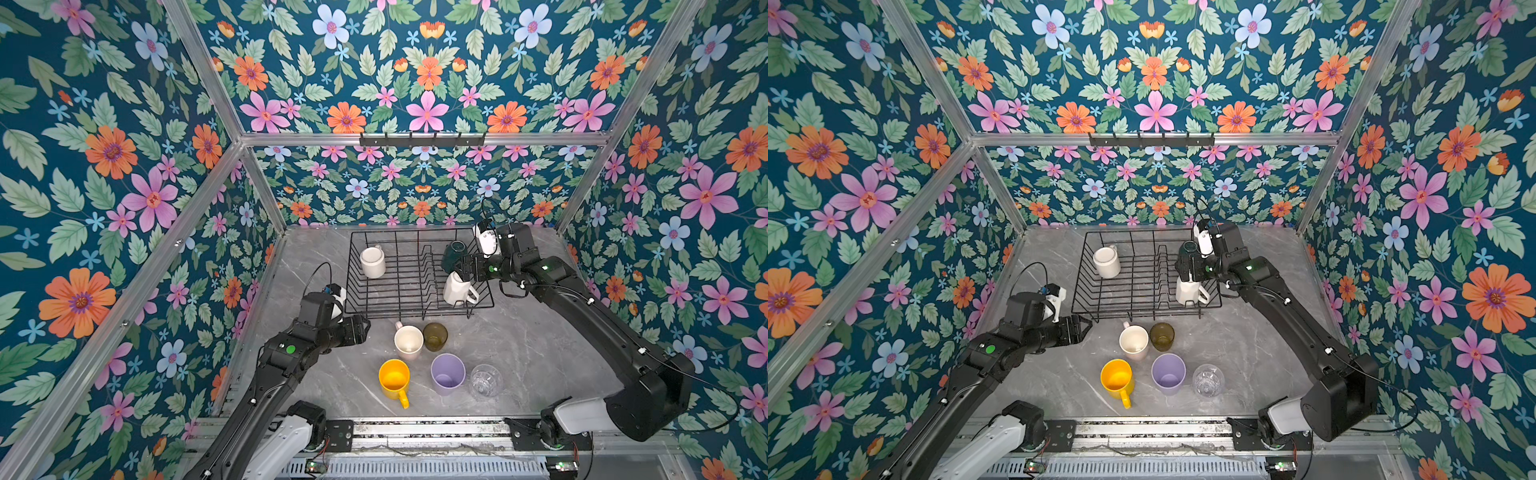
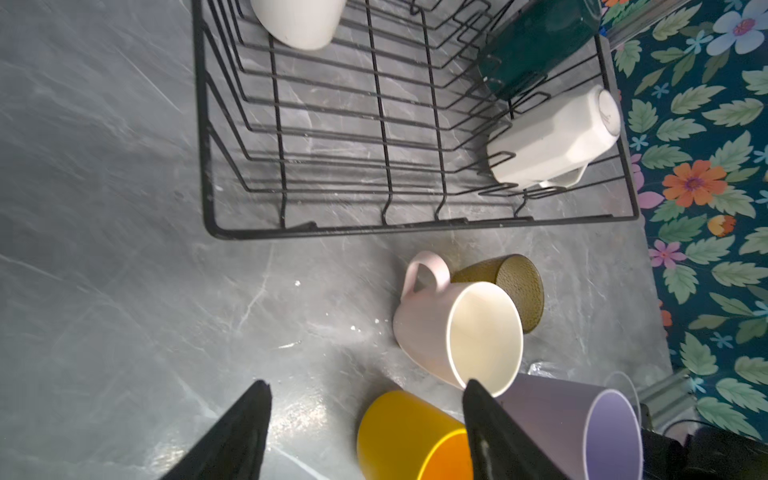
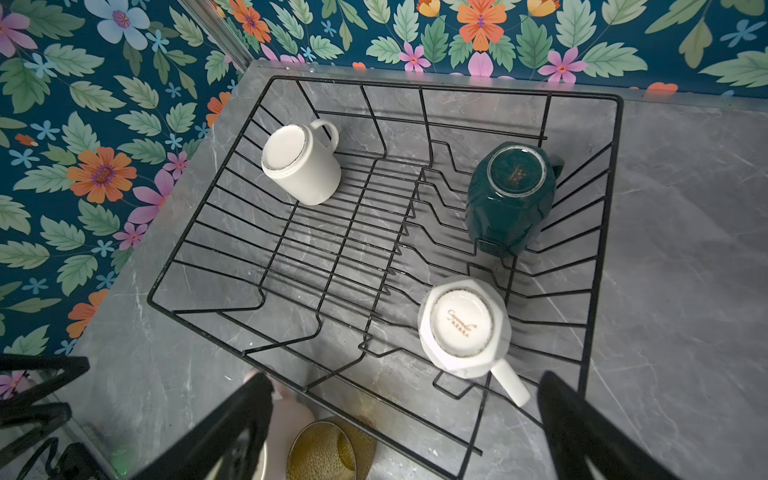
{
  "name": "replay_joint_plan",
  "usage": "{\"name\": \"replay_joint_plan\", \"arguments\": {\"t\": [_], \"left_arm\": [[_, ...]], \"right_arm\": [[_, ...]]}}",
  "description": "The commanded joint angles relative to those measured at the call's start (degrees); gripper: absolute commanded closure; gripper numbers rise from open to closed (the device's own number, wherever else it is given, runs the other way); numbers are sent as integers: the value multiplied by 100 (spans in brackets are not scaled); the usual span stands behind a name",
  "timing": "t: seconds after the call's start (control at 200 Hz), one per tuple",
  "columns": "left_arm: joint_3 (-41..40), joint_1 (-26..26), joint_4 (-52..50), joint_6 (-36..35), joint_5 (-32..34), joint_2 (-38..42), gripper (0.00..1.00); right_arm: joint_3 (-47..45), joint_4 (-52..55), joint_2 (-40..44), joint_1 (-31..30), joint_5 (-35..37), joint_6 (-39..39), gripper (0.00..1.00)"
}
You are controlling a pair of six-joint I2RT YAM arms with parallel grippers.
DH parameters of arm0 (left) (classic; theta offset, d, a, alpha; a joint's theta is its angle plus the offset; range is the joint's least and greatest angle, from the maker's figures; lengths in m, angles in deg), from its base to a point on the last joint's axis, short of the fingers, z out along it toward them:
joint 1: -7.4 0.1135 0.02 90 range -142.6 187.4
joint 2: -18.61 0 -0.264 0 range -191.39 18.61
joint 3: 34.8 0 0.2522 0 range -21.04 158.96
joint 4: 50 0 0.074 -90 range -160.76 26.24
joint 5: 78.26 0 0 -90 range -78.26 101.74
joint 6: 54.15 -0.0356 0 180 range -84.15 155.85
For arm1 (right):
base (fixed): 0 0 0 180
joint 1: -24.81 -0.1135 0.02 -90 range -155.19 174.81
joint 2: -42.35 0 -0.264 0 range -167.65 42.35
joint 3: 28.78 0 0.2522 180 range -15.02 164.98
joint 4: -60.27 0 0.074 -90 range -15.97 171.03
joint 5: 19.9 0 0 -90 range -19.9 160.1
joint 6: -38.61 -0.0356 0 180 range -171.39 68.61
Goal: Load cups into a dish rack
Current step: Pick up the cup from the bottom-center of the table.
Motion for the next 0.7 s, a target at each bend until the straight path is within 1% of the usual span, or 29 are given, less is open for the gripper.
{"name": "replay_joint_plan", "arguments": {"t": [0.0,0.055,0.13,0.225,0.47,0.62,0.695], "left_arm": [[-76,-467,-42,435,163,-2,28],[-114,-800,-25,581,367,-66,31],[-147,-1075,-25,706,398,-207,34],[-223,-1310,-88,881,486,-196,36],[-322,-1896,-251,1223,592,-102,40],[-376,-2304,-244,1468,748,-298,44],[-425,-2496,-195,1576,853,-372,45]], "right_arm": [[-87,-283,55,23,-31,-58,1],[-145,-323,55,37,-43,-85,1],[-209,-378,46,57,-90,-107,1],[-255,-385,43,56,-102,-111,1],[-451,-489,96,92,-92,-117,1],[-481,-502,116,97,-101,-125,1],[-498,-513,148,103,-92,-119,1]]}}
